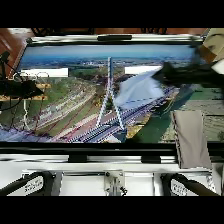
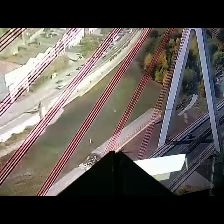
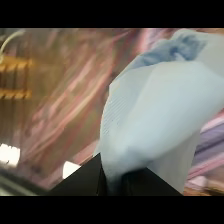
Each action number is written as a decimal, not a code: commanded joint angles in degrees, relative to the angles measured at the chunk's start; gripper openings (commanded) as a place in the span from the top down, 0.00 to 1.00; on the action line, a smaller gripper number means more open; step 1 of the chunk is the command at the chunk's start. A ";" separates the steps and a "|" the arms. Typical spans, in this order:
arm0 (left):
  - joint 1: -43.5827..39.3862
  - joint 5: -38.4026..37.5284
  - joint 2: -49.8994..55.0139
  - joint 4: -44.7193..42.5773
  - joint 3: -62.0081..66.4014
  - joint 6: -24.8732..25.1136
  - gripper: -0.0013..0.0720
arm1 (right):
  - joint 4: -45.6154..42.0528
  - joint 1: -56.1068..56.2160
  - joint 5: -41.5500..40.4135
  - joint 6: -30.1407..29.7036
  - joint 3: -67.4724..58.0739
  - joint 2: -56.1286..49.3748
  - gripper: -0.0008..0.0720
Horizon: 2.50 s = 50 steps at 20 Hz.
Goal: Fold the shirts.
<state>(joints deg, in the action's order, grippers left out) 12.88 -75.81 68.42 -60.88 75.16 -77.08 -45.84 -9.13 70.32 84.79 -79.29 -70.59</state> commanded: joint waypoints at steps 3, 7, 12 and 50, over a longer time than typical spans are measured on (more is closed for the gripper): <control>-0.04 -1.14 -0.04 0.00 0.00 1.05 0.93 | -10.97 -18.62 4.98 4.63 -0.28 7.76 0.88; -0.04 -1.44 -0.04 0.46 -0.02 1.68 0.93 | -16.26 -26.23 13.22 6.25 -0.28 8.46 0.88; -0.11 -1.62 -0.04 1.84 -0.11 2.54 0.93 | -36.98 -27.67 25.11 6.49 -0.26 11.50 0.88; -33.18 -7.17 3.74 -25.46 1.22 -17.38 0.10 | -32.33 21.42 9.49 19.34 2.97 0.24 0.13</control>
<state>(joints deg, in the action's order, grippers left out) -18.44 -81.84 71.66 -95.96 78.76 -92.55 -84.14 4.67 74.17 101.65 -75.44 -63.11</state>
